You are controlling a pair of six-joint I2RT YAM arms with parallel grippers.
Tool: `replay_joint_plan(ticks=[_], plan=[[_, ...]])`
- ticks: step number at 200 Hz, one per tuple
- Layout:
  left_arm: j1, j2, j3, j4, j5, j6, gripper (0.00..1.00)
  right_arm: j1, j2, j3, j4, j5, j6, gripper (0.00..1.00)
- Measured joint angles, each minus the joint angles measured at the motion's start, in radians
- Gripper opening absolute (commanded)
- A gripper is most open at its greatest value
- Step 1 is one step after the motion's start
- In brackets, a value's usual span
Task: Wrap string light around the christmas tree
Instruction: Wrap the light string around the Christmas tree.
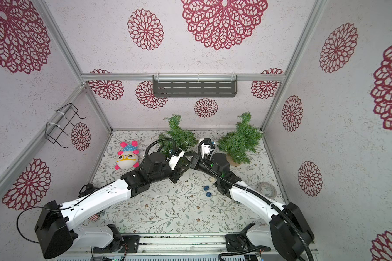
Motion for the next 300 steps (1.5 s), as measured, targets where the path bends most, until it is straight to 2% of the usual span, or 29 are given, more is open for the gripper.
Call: replay_joint_plan(ticks=[15, 34, 46, 67, 83, 99, 122, 143, 165, 178, 208, 241, 285, 300], plan=[[0.000, -0.013, -0.002, -0.004, -0.010, -0.006, 0.10, -0.001, -0.001, 0.000, -0.001, -0.008, -0.003, 0.44], [0.000, -0.056, -0.003, -0.043, -0.029, -0.009, 0.09, -0.013, -0.013, 0.001, -0.028, -0.019, -0.021, 0.61], [0.000, -0.106, -0.007, -0.077, -0.048, -0.009, 0.09, -0.028, -0.033, 0.001, -0.057, -0.019, -0.043, 0.65], [0.018, -0.225, -0.014, -0.138, -0.079, -0.009, 0.09, -0.082, -0.071, 0.000, -0.092, -0.023, -0.065, 0.66], [0.063, -0.293, -0.003, -0.168, -0.084, -0.008, 0.09, -0.132, -0.086, 0.000, -0.093, -0.027, -0.066, 0.66], [0.119, -0.301, 0.034, -0.194, -0.087, 0.001, 0.09, -0.163, -0.083, 0.000, -0.089, -0.027, -0.066, 0.66], [0.180, -0.227, 0.142, -0.255, -0.109, 0.047, 0.09, -0.169, -0.053, 0.000, -0.079, -0.036, -0.064, 0.65], [0.212, -0.157, 0.229, -0.300, -0.134, 0.084, 0.10, -0.163, -0.026, 0.000, -0.077, -0.041, -0.065, 0.58], [0.228, -0.141, 0.253, -0.323, -0.130, 0.100, 0.10, -0.146, -0.016, 0.016, -0.115, -0.022, -0.100, 0.52], [0.232, -0.141, 0.253, -0.330, -0.121, 0.100, 0.10, -0.117, -0.002, 0.068, -0.187, 0.018, -0.174, 0.52], [0.232, -0.141, 0.253, -0.338, -0.100, 0.100, 0.10, -0.003, 0.055, 0.221, -0.345, 0.193, -0.447, 0.51], [0.234, -0.141, 0.253, -0.340, -0.093, 0.104, 0.10, 0.057, 0.117, 0.265, -0.399, 0.333, -0.677, 0.49], [0.236, -0.141, 0.253, -0.342, -0.076, 0.107, 0.10, 0.063, 0.229, 0.339, -0.390, 0.429, -0.821, 0.37], [0.239, -0.141, 0.253, -0.341, -0.072, 0.108, 0.11, 0.073, 0.238, 0.352, -0.381, 0.458, -0.859, 0.36]])
